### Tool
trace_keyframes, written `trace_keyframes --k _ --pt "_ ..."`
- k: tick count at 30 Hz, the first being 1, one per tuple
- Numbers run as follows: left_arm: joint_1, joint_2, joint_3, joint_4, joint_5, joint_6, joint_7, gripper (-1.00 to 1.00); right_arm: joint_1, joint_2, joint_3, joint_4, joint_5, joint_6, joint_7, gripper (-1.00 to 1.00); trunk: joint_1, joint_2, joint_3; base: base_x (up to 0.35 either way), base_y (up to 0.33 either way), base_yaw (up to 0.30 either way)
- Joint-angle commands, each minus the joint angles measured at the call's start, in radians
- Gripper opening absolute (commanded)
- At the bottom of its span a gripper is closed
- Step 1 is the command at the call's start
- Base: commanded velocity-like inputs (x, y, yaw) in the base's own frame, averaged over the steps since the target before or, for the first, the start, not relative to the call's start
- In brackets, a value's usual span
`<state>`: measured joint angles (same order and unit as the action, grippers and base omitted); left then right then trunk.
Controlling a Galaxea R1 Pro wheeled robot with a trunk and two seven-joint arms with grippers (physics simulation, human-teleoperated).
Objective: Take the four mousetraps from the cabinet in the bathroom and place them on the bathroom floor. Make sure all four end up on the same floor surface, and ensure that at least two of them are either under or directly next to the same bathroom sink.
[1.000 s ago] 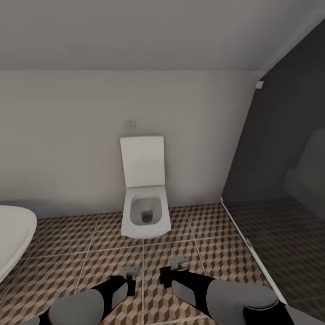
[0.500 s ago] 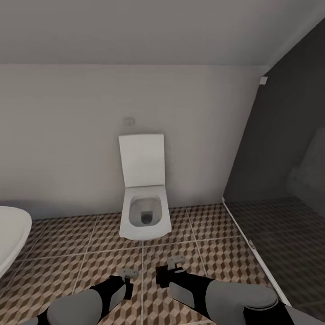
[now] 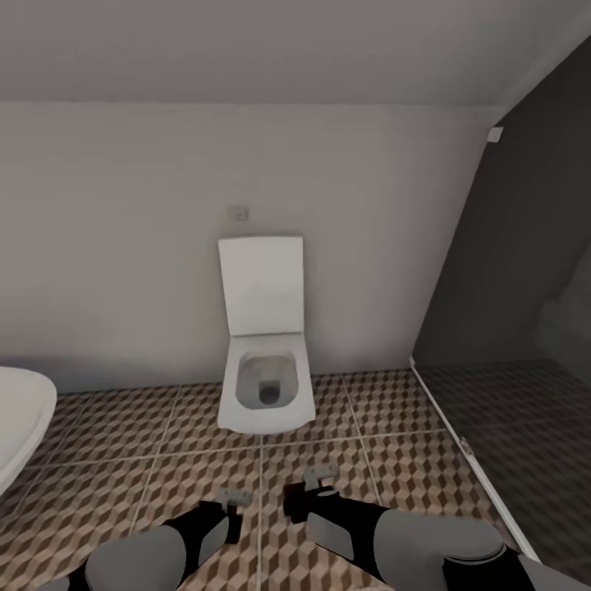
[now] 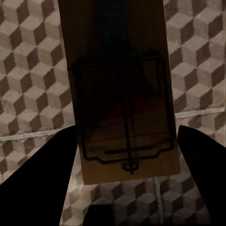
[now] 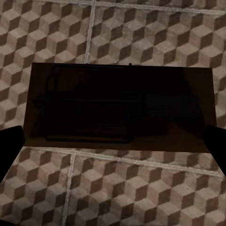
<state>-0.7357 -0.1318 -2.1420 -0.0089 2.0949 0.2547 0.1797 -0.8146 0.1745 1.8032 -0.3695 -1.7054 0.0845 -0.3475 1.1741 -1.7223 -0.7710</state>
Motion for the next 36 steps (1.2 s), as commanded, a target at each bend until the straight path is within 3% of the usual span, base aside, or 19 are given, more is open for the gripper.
trace_keyframes --k 1,13,19,22,36 --pt "-0.001 0.000 -0.008 -0.001 0.010 0.001 0.004 -1.00 -0.001 0.000 0.005 -0.002 0.000 0.003 -0.005 -1.00 0.004 -0.008 -0.004 0.179 -0.034 0.003" --pt "-0.002 -0.008 -0.001 -0.001 0.035 -0.015 0.006 -1.00 -0.001 0.000 0.004 -0.002 -0.002 -0.005 -0.006 -1.00 0.050 -0.092 -0.042 0.030 -0.006 0.001" --pt "-0.001 -0.017 -0.001 -0.002 0.166 -0.034 -0.024 -1.00 -0.001 0.000 0.004 -0.002 -0.008 -0.061 -0.007 -1.00 0.073 -0.134 -0.061 0.000 0.000 0.000" --pt "-0.001 -0.015 -0.002 -0.001 0.197 -0.038 -0.064 -1.00 -0.001 0.000 0.004 -0.002 -0.008 -0.070 -0.007 -1.00 0.085 -0.155 -0.070 0.000 0.000 0.000" --pt "-0.001 -0.012 -0.004 0.001 0.211 -0.074 -0.084 -1.00 -0.001 0.000 0.004 -0.001 -0.008 -0.075 -0.007 -1.00 0.138 -0.253 -0.114 0.085 -0.048 0.000"
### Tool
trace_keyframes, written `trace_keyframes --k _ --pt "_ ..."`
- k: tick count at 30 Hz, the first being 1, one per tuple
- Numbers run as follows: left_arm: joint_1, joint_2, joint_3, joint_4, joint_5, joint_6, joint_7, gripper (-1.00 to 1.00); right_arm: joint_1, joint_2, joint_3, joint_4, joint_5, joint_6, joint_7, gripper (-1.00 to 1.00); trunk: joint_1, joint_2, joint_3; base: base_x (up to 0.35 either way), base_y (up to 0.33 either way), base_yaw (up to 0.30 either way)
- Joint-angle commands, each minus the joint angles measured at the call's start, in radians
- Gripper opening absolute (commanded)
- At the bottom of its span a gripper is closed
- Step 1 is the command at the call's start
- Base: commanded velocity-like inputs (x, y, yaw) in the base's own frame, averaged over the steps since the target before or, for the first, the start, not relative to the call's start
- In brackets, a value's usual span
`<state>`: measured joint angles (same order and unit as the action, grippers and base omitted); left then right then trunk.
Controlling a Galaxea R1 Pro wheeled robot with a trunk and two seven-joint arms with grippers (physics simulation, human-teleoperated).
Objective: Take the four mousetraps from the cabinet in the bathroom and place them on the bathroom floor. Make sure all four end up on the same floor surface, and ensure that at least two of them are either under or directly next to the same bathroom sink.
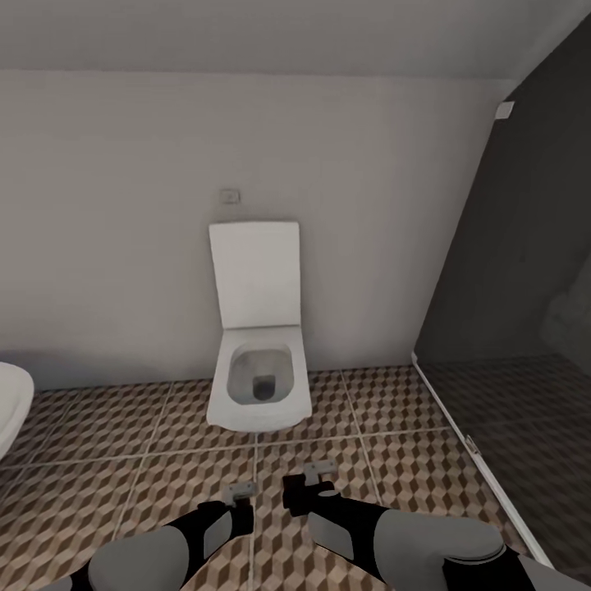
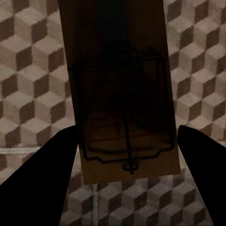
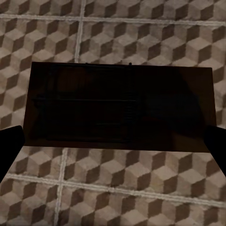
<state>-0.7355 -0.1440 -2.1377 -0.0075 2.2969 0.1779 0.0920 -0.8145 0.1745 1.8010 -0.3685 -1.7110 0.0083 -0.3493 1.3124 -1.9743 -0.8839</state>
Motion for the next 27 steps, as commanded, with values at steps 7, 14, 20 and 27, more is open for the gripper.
trace_keyframes --k 7,14,20,27 --pt "-0.001 0.002 -0.011 0.000 0.009 -0.003 0.029 -1.00 -0.002 0.000 0.006 -0.001 -0.004 0.006 -0.006 -1.00 0.027 -0.050 -0.023 0.017 -0.009 0.000" --pt "-0.001 0.006 -0.012 0.000 0.009 -0.004 0.033 -1.00 -0.002 0.000 0.006 0.000 -0.005 0.015 -0.008 -1.00 0.054 -0.099 -0.045 0.168 -0.001 0.000" --pt "-0.001 0.015 -0.011 0.001 0.010 -0.040 0.036 -1.00 -0.002 0.000 0.006 0.002 -0.005 0.037 -0.023 -1.00 0.077 -0.141 -0.064 0.232 0.000 0.000" --pt "-0.001 0.022 -0.010 0.000 0.010 -0.046 0.054 -1.00 -0.002 0.000 0.006 0.001 -0.007 0.075 -0.038 -1.00 0.104 -0.190 -0.086 0.031 0.000 0.000"
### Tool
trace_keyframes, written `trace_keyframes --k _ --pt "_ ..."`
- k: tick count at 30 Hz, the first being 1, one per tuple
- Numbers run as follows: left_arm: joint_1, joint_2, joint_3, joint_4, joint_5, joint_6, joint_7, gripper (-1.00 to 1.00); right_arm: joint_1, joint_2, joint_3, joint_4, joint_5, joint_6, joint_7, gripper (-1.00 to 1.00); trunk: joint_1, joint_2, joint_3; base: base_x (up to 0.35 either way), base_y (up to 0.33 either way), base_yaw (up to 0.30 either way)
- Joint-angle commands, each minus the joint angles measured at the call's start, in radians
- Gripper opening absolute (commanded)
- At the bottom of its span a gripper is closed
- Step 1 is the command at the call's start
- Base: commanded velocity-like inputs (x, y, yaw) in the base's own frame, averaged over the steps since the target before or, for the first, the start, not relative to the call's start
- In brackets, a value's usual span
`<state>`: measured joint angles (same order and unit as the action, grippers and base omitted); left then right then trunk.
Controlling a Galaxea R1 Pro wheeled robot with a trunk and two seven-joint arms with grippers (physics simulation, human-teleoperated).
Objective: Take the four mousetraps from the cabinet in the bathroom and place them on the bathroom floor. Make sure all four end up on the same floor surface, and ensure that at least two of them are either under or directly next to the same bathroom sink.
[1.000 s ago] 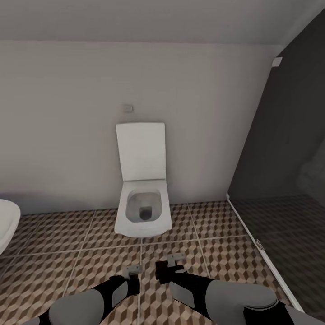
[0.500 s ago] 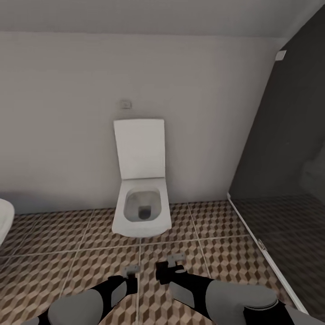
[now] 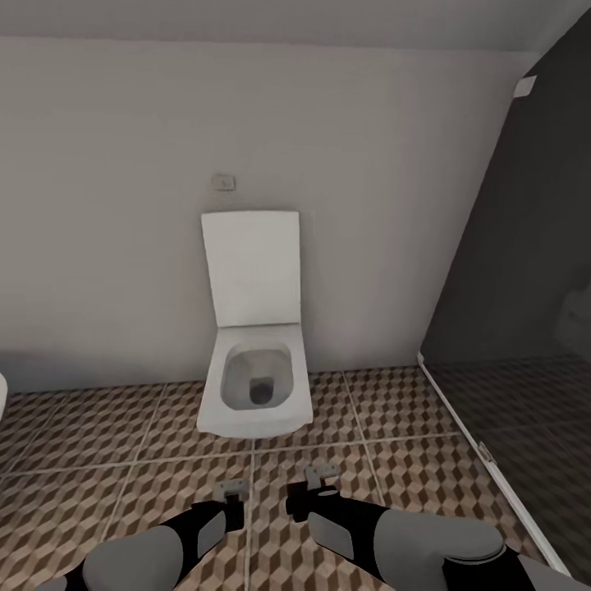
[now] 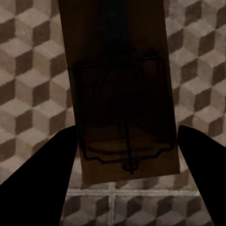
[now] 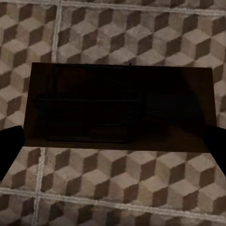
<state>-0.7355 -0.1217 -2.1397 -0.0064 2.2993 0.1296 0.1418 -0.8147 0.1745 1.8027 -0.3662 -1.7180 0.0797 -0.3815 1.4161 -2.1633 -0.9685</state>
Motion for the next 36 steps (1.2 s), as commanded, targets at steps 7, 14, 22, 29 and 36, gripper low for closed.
trace_keyframes --k 7,14,22,29,36 --pt "-0.001 0.000 -0.010 -0.002 0.006 -0.002 0.027 -1.00 -0.001 0.000 0.004 0.000 0.000 0.006 -0.007 -1.00 0.027 -0.050 -0.023 0.121 0.000 0.000" --pt "-0.001 0.002 -0.011 -0.003 0.005 0.008 0.025 -1.00 -0.001 0.000 0.004 0.001 0.000 0.008 -0.007 -1.00 0.054 -0.099 -0.045 0.113 0.000 0.000" --pt "-0.001 0.005 -0.011 -0.001 0.003 0.011 0.027 -1.00 -0.001 0.000 0.005 0.001 0.000 0.008 -0.007 -1.00 0.084 -0.155 -0.070 0.008 0.000 0.000" --pt "-0.001 0.025 -0.009 -0.001 0.006 0.014 0.021 -1.00 -0.001 0.000 0.004 -0.001 0.000 0.005 -0.006 -1.00 0.111 -0.204 -0.092 0.052 0.001 0.000" --pt "-0.001 0.033 -0.010 -0.001 0.004 0.014 0.023 -1.00 -0.001 0.000 0.004 -0.002 0.000 -0.001 -0.005 -1.00 0.138 -0.253 -0.114 0.149 0.025 0.000"
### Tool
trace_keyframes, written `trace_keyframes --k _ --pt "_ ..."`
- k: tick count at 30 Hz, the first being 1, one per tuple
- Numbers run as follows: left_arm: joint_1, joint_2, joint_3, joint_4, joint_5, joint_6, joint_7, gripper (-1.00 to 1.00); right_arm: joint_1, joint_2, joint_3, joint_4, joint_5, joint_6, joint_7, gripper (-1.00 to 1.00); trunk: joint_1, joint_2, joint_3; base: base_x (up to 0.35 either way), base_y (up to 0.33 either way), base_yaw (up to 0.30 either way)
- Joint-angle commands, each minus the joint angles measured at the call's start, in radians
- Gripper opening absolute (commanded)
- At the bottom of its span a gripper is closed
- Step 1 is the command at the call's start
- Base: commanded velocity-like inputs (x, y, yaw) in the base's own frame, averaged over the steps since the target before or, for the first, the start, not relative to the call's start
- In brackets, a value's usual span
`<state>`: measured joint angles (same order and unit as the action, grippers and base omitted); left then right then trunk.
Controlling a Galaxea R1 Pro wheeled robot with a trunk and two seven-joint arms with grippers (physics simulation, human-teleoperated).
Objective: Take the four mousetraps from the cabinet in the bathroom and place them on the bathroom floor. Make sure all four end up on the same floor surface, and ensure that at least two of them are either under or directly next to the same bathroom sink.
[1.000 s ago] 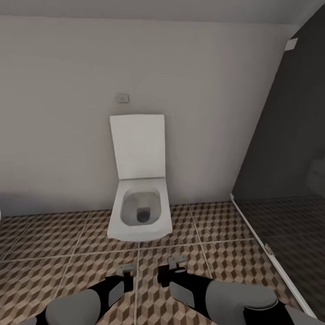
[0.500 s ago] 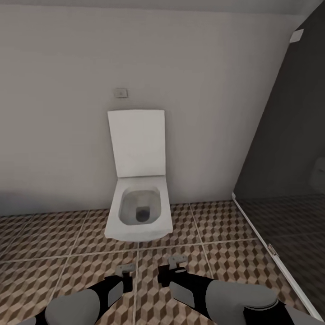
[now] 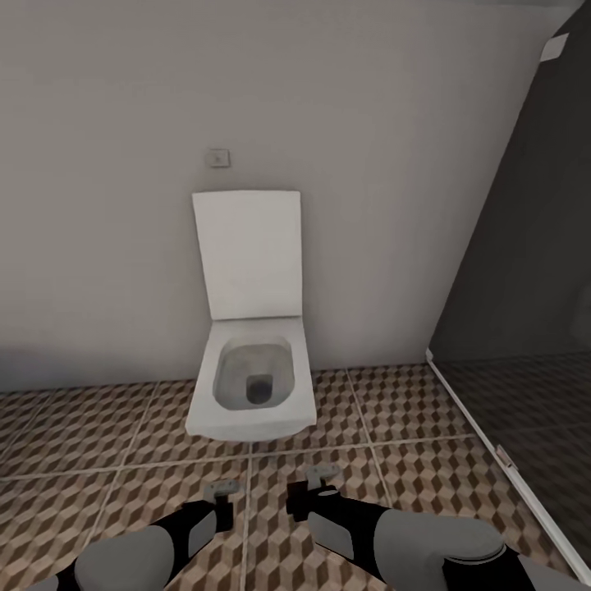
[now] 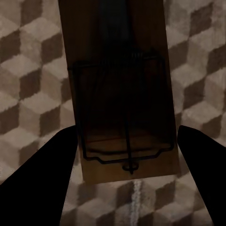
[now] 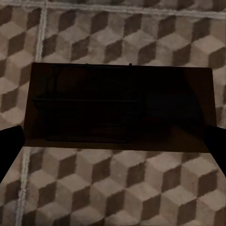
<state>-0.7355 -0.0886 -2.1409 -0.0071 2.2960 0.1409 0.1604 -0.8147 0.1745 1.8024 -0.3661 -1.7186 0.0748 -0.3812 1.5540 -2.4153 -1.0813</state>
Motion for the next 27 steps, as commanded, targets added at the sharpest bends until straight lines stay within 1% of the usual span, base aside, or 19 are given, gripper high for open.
trace_keyframes --k 1,5,12,14,18,22,26,27 --pt "-0.001 0.001 -0.009 -0.001 0.008 0.003 0.005 -1.00 -0.001 0.000 0.005 -0.002 0.000 0.003 -0.005 -1.00 0.004 -0.008 -0.004 0.037 0.007 0.000" --pt "-0.001 0.008 -0.009 -0.001 0.007 0.003 0.008 -1.00 -0.001 0.000 0.005 -0.002 0.000 0.002 -0.005 -1.00 0.019 -0.036 -0.017 0.015 0.003 0.000" --pt "-0.001 0.012 -0.008 -0.001 0.008 0.003 0.004 -1.00 -0.001 0.000 0.005 -0.002 0.000 0.002 -0.005 -1.00 0.046 -0.085 -0.039 0.006 0.001 0.000" --pt "-0.001 0.013 -0.008 -0.001 0.008 0.003 0.002 -1.00 -0.001 0.000 0.005 -0.001 -0.001 0.003 -0.005 -1.00 0.047 -0.085 -0.046 0.127 0.000 0.000" --pt "-0.001 0.013 -0.010 -0.001 0.008 -0.008 0.004 -1.00 -0.001 0.000 0.005 -0.001 -0.001 0.003 -0.004 -1.00 0.047 -0.085 -0.046 0.199 0.000 0.000" --pt "-0.001 0.012 -0.012 -0.002 0.008 -0.025 0.007 -1.00 -0.001 0.000 0.005 -0.005 -0.001 0.003 -0.005 -1.00 0.047 -0.085 -0.046 0.056 0.000 0.000" --pt "-0.001 0.012 -0.013 -0.002 0.007 -0.029 0.009 -1.00 -0.001 0.000 0.005 -0.006 -0.001 0.006 -0.005 -1.00 0.047 -0.085 -0.046 0.014 0.000 0.000" --pt "-0.001 0.012 -0.013 -0.002 0.007 -0.028 0.010 -1.00 -0.001 0.000 0.005 -0.005 -0.001 0.007 -0.005 -1.00 0.047 -0.085 -0.050 0.005 0.000 0.000"
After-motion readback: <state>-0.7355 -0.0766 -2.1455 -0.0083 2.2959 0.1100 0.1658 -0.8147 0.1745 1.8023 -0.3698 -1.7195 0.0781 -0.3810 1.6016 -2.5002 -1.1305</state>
